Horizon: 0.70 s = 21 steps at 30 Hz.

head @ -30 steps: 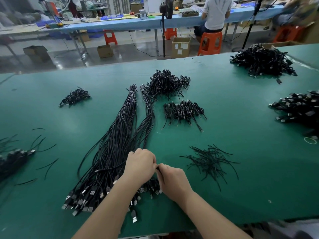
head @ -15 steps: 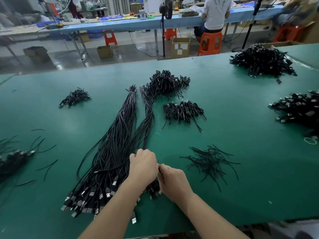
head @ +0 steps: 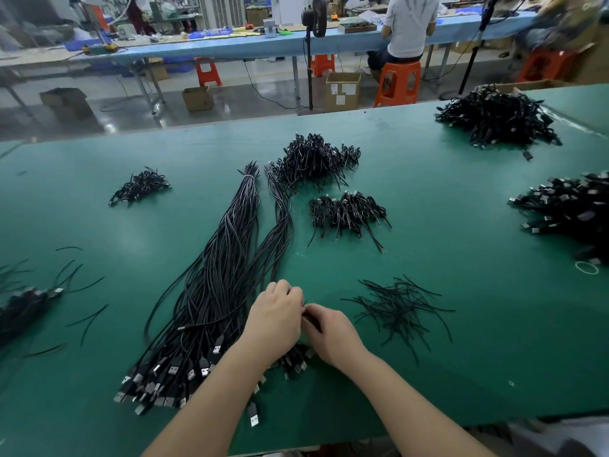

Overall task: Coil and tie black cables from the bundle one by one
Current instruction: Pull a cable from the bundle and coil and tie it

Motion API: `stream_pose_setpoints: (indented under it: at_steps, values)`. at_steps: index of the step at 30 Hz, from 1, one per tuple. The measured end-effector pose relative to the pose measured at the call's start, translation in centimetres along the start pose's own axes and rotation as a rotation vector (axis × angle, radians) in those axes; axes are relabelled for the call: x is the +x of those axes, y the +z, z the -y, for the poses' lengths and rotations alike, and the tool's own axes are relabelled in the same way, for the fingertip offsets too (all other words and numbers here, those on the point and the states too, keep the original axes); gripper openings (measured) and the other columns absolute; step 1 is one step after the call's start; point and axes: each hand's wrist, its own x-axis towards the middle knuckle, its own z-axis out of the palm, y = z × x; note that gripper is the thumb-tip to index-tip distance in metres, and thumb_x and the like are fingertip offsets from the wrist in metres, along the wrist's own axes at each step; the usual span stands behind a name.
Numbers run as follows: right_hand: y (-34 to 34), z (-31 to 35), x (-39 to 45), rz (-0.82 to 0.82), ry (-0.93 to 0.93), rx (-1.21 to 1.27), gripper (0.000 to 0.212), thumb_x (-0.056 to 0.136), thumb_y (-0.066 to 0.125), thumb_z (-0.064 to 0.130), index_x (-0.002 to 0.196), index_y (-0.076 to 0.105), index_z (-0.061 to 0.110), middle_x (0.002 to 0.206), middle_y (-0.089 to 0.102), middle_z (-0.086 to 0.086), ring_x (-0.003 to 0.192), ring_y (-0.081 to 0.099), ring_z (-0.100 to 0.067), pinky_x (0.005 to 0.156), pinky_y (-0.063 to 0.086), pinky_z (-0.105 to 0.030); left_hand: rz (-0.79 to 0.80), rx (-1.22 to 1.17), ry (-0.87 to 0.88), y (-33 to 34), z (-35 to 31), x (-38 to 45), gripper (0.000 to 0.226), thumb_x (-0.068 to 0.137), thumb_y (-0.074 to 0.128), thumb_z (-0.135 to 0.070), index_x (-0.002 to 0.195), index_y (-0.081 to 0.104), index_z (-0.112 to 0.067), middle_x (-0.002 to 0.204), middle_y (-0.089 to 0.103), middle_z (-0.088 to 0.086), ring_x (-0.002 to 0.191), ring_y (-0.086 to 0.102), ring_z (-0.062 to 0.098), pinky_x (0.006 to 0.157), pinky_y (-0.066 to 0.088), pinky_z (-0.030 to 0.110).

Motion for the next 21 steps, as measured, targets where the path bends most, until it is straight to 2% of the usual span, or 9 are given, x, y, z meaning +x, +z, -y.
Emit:
stream_pose_setpoints:
  at_steps: [2, 4, 6, 8, 10, 12, 14, 18, 21]
  values:
    - [-1.8, 0.8, 0.1, 0.129, 0.045, 0.265, 0.032, 0.099, 0.051, 0.037, 0.13, 0.058, 0.029, 0.11, 0.072, 0.004, 0.09, 0.07, -0.022, 0.083, 0.059, -0.04, -0.017, -0.188, -0.099, -0.7, 0.1, -0.1, 0.013, 0.105, 0.043, -0.027, 0.107, 0.053, -0.019, 0.104, 0.054, -0.004, 0.096, 0.053, 0.017, 0.082, 0.045, 0.029]
    - [-3.9, 1.6, 0.2, 0.238, 0.111, 0.698, 0.03, 0.101, 0.043, 0.034, 0.126, 0.059, 0.031, 0.106, 0.074, -0.004, 0.09, 0.072, -0.031, 0.074, 0.061, -0.041, -0.064, -0.454, -0.236, -1.9, 0.2, 0.0, 0.009, 0.103, 0.05, -0.026, 0.101, 0.057, -0.02, 0.095, 0.06, -0.006, 0.086, 0.058, 0.014, 0.072, 0.046, 0.027]
    - [-6.0, 2.1, 0.5, 0.23, 0.165, 0.955, 0.037, 0.102, 0.033, 0.031, 0.126, 0.06, 0.024, 0.107, 0.074, -0.012, 0.091, 0.072, -0.033, 0.07, 0.06, -0.04, -0.091, -0.713, -0.37, -3.2, 0.3, 0.3, 0.01, 0.101, 0.056, -0.025, 0.095, 0.062, -0.02, 0.084, 0.064, -0.006, 0.073, 0.059, 0.011, 0.059, 0.044, 0.021]
    - [-7.3, 2.6, 0.6, 0.112, 0.128, 0.837, 0.033, 0.105, 0.036, 0.023, 0.122, 0.064, 0.021, 0.112, 0.07, -0.01, 0.087, 0.07, -0.023, 0.068, 0.061, -0.041, -0.08, -0.947, -0.463, -4.4, 0.4, 0.5, 0.014, 0.101, 0.058, -0.025, 0.093, 0.068, -0.018, 0.075, 0.067, -0.003, 0.065, 0.056, 0.012, 0.059, 0.044, 0.024]
    - [-7.8, 3.0, 0.6, -0.031, -0.034, 0.503, 0.025, 0.1, 0.056, 0.015, 0.119, 0.067, 0.028, 0.118, 0.061, 0.006, 0.089, 0.063, -0.01, 0.065, 0.061, -0.032, -0.011, -1.101, -0.496, -5.2, 0.3, 0.5, 0.018, 0.099, 0.06, -0.024, 0.09, 0.072, -0.015, 0.067, 0.065, -0.003, 0.062, 0.052, 0.013, 0.061, 0.043, 0.029]
    - [-7.9, 3.7, 0.6, -0.054, -0.176, 0.345, 0.033, 0.093, 0.068, 0.016, 0.121, 0.066, 0.034, 0.117, 0.059, 0.017, 0.092, 0.062, -0.006, 0.065, 0.058, -0.025, 0.07, -1.237, -0.507, -5.7, -0.1, 0.4, 0.018, 0.099, 0.062, -0.02, 0.088, 0.072, -0.01, 0.062, 0.061, -0.006, 0.056, 0.051, 0.009, 0.055, 0.042, 0.025]
    - [-8.0, 4.2, 0.7, -0.05, -0.198, 0.31, 0.034, 0.093, 0.069, 0.019, 0.123, 0.067, 0.033, 0.11, 0.068, 0.015, 0.091, 0.064, -0.004, 0.07, 0.057, -0.021, 0.101, -1.328, -0.521, -6.0, -0.4, 0.3, 0.018, 0.099, 0.062, -0.018, 0.087, 0.072, -0.008, 0.063, 0.059, -0.005, 0.054, 0.05, 0.008, 0.051, 0.041, 0.023]
    - [-8.5, 4.7, 0.9, -0.088, -0.126, 0.318, 0.035, 0.095, 0.067, 0.022, 0.129, 0.063, 0.02, 0.093, 0.073, 0.007, 0.076, 0.071, -0.012, 0.067, 0.06, -0.027, 0.054, -1.277, -0.499, -6.4, -0.8, 0.1, 0.018, 0.097, 0.065, -0.024, 0.086, 0.073, -0.011, 0.063, 0.055, -0.003, 0.057, 0.046, 0.011, 0.056, 0.041, 0.027]
    - [-8.9, 5.1, 1.0, -0.043, -0.049, 0.41, 0.031, 0.096, 0.066, 0.023, 0.125, 0.059, 0.014, 0.085, 0.076, 0.003, 0.069, 0.073, -0.013, 0.066, 0.058, -0.022, -0.08, -1.091, -0.419, -6.5, -1.5, -0.1, 0.014, 0.097, 0.065, -0.026, 0.088, 0.071, -0.016, 0.066, 0.063, -0.007, 0.058, 0.051, 0.011, 0.055, 0.046, 0.027]
